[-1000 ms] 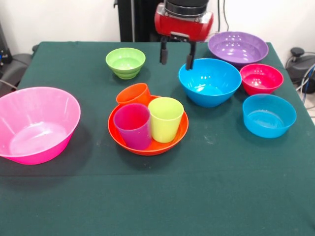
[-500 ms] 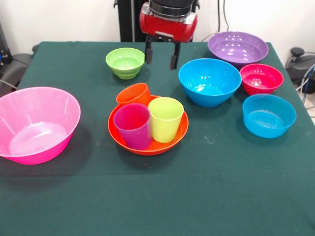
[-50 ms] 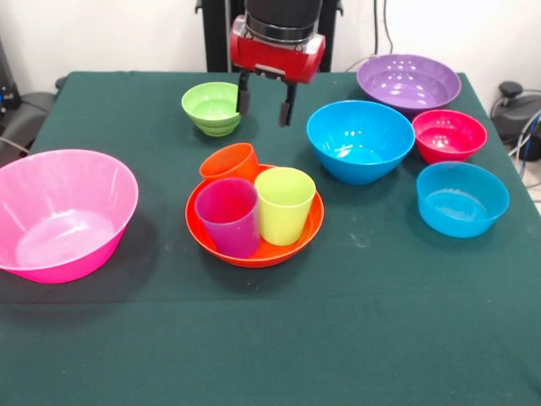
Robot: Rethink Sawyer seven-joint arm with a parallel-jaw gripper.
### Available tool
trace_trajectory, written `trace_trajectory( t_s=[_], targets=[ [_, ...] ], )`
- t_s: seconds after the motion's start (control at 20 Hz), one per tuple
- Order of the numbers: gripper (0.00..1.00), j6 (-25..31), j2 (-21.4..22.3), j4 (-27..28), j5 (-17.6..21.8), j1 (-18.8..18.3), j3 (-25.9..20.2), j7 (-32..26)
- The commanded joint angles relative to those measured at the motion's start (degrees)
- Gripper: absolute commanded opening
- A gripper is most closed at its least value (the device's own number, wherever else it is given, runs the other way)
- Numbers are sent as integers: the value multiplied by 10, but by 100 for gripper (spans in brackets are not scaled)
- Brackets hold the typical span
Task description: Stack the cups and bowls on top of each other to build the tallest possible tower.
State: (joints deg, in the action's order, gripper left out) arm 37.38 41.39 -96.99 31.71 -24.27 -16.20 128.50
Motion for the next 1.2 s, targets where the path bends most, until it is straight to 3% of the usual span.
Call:
trace_trajectory(
  t_s=[0.05,0.35,0.85,1.2],
  targets=[
    [100,5,-47,28,56,-10,-57,-152],
    [100,-32,-91,49,85,-17,-66,-144],
    [100,-58,-117,61,126,-28,-79,-138],
    [100,-41,-81,72,162,-12,-57,-127]
  ],
)
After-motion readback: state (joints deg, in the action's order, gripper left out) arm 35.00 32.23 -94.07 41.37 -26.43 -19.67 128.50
